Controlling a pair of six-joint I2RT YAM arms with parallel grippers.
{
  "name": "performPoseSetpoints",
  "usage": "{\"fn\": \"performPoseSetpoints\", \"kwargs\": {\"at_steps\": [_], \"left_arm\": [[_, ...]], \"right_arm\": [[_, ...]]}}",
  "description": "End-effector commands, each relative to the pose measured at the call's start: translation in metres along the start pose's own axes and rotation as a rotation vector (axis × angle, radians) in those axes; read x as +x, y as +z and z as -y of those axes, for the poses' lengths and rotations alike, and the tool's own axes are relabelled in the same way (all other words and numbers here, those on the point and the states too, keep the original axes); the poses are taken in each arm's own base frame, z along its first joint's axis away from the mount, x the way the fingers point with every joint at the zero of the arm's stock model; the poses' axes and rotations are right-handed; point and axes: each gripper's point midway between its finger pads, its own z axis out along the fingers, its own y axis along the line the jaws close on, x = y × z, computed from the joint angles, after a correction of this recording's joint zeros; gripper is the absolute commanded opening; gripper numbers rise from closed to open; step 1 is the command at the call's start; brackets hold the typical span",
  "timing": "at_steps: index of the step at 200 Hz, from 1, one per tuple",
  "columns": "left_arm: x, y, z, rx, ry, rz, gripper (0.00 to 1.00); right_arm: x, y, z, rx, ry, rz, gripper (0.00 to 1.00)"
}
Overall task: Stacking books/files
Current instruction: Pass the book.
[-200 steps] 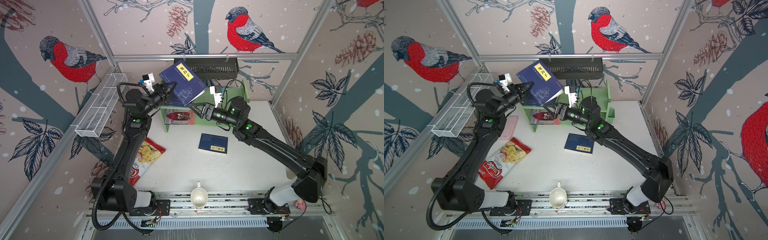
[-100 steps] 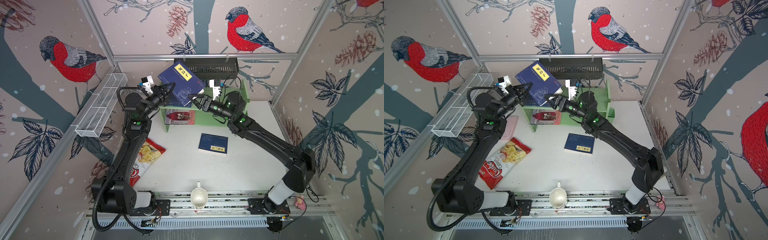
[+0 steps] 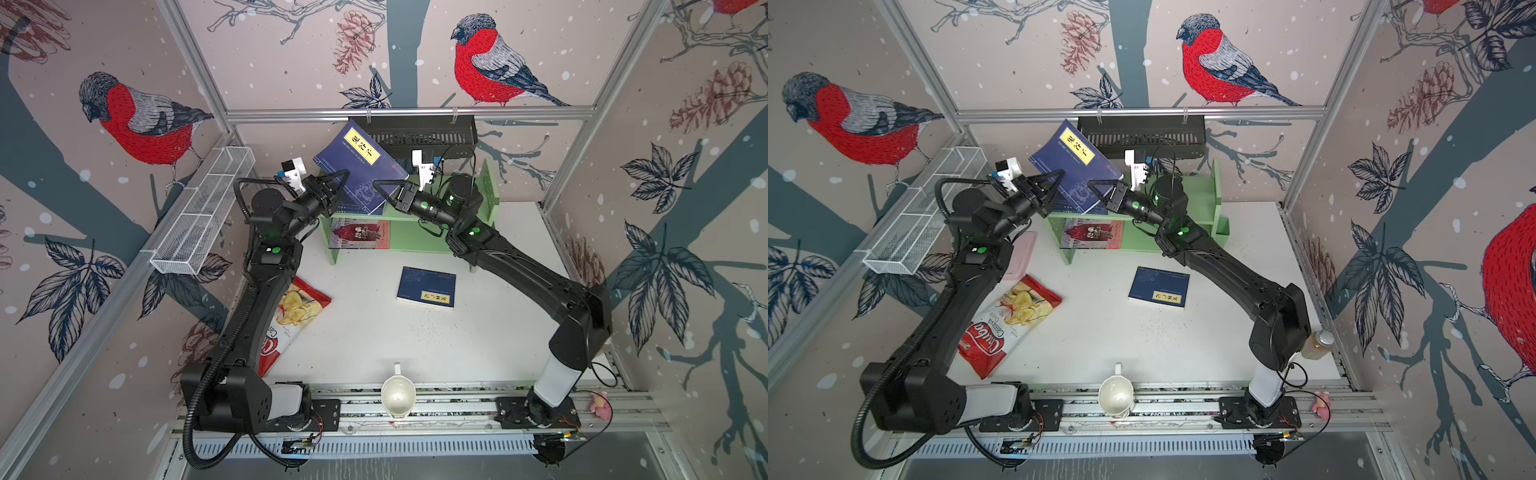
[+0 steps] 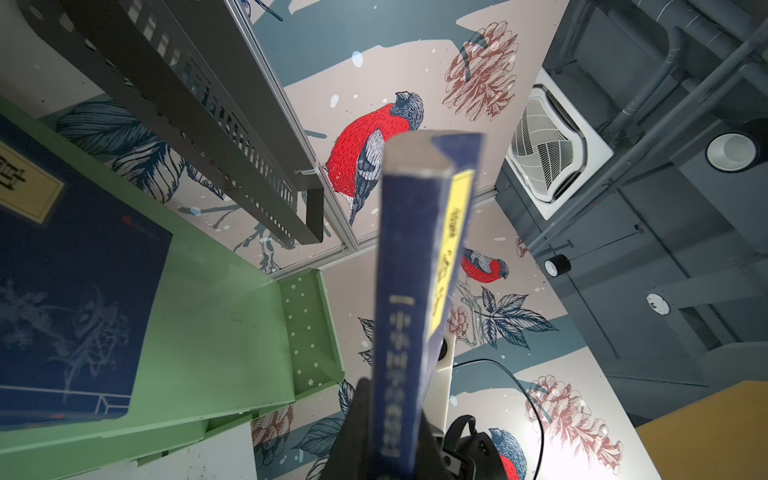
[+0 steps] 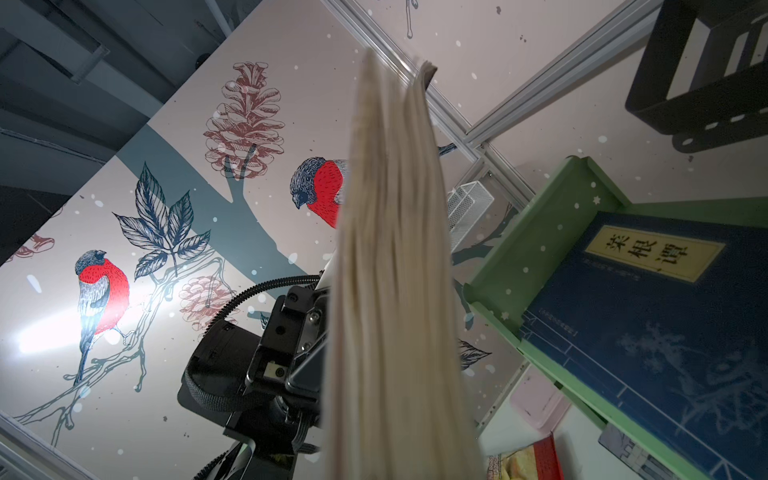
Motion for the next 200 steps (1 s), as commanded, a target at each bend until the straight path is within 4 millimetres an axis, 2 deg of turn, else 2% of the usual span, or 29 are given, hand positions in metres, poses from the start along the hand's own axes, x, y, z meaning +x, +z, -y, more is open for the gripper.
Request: {"fn": "performPoseSetpoints", "kwargs": {"at_steps": [1, 9, 33, 47, 70, 115, 134, 174, 200], "left_arm": [[0.000, -0.006, -0.013, -0.057, 0.046, -0.003, 0.23], [-0.002, -0.010, -0.018, -0.074, 0.044, 0.002, 0.26], [-0.010, -0.026, -0.036, -0.160, 0.055, 0.029, 0.48], [-0.017, -0.037, -0.046, -0.217, 0.067, 0.049, 0.53], [-0.020, -0.045, -0.047, -0.223, 0.095, 0.046, 0.53], [-0.015, -0.039, -0.051, -0.195, 0.073, -0.011, 0.53], [-0.013, -0.037, -0.052, -0.184, 0.080, -0.019, 0.53], [-0.006, -0.032, -0.057, -0.167, 0.123, -0.045, 0.54], [-0.001, -0.020, -0.050, -0.098, 0.142, -0.069, 0.54]], "right_arm": [[-0.012, -0.003, 0.006, 0.043, -0.065, -0.007, 0.05], [-0.015, -0.005, 0.011, 0.057, -0.065, -0.023, 0.05], [-0.021, -0.014, 0.023, 0.063, -0.058, -0.092, 0.05], [-0.025, -0.020, 0.030, 0.064, -0.057, -0.132, 0.04], [-0.022, -0.023, 0.043, 0.041, -0.023, -0.245, 0.04], [-0.006, -0.020, 0.065, 0.028, -0.001, -0.358, 0.04], [-0.002, -0.017, 0.062, -0.025, 0.021, -0.372, 0.04], [-0.008, -0.019, 0.041, -0.094, 0.031, -0.366, 0.04], [-0.004, -0.019, 0.035, -0.126, 0.057, -0.386, 0.05]]}}
